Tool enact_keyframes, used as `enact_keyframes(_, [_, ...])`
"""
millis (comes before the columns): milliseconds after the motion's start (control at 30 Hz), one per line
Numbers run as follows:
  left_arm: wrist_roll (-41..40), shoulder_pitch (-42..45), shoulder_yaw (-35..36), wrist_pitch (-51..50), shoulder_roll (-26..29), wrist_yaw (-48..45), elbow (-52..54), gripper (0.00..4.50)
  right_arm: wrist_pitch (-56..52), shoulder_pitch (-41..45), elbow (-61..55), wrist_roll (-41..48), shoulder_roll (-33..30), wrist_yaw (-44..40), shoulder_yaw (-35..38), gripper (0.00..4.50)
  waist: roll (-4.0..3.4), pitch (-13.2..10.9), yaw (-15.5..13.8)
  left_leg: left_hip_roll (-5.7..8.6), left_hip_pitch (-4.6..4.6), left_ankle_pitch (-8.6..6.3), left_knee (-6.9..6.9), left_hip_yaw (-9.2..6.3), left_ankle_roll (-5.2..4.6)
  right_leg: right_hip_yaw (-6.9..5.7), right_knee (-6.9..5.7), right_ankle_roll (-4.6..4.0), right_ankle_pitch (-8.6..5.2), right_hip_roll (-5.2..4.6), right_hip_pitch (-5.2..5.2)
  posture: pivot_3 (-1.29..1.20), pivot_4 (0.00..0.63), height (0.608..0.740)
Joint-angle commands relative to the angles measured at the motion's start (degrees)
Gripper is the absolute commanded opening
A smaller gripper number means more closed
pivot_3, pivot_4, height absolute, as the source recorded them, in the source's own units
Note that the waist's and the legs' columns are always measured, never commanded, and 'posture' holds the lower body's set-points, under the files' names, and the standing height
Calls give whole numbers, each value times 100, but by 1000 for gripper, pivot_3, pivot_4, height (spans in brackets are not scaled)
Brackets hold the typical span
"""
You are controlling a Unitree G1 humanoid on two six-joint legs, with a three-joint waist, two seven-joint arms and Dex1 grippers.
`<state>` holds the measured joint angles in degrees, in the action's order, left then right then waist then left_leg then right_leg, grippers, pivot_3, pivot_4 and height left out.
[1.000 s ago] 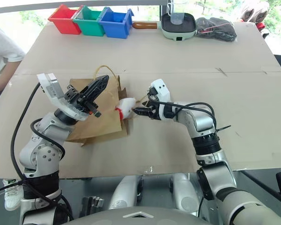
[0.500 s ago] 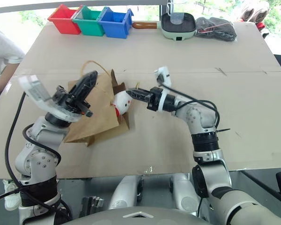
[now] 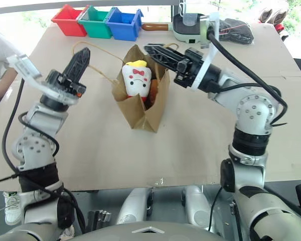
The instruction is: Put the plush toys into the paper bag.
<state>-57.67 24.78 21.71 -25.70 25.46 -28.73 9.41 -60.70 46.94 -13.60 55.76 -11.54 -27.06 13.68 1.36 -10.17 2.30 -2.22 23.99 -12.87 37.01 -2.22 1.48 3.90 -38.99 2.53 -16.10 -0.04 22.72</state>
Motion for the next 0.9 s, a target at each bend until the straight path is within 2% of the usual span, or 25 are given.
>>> enact_keyframes(33, [261,322,130,133,242,-261,-563,0,187,-168,141,315,-344,106,640,167,0,0,-2,0,0,0,0,2,0,1,2,0,0,-1,-1,0,150,740])
enact_keyframes(167, [426,428,285,152,332,-289,-1118,0,342,-162,211,836,-445,413,1139,167,-4,-2,22,1,0,0,-9,13,-1,13,6,0,0,-3,3,0,150,740])
enact_keyframes(400, [621,930,292,179,530,-492,-1569,0,656,-46,293,1249,-483,878,1281,167,-4,-2,11,-3,0,0,-16,12,0,10,5,0,0,1,7,0,150,740])
enact_keyframes(500, [670,931,-103,9,482,-783,-1169,0,527,-239,8,1163,-621,678,811,167,-4,-2,5,0,0,0,-18,18,-1,15,9,0,0,-4,7,0,150,740])
enact_keyframes(633, [812,949,-481,-97,246,-828,-959,0,670,-631,-358,144,-931,380,-454,167,-3,-2,-2,-1,2,0,-20,14,0,12,12,0,0,-4,7,0,150,740])
enact_keyframes(833, [1112,835,-718,-188,268,-856,-895,0,876,-569,-280,-549,-1086,193,-1094,167,-4,-2,15,-1,-2,0,-18,15,0,16,5,1,0,-1,8,0,150,740])
enact_keyframes(900, [1098,538,-659,-256,490,-1172,-797,0,939,-586,-310,-593,-1248,12,-1020,677,-4,-2,21,-1,-2,0,-18,15,0,15,7,0,0,-1,8,0,150,740])
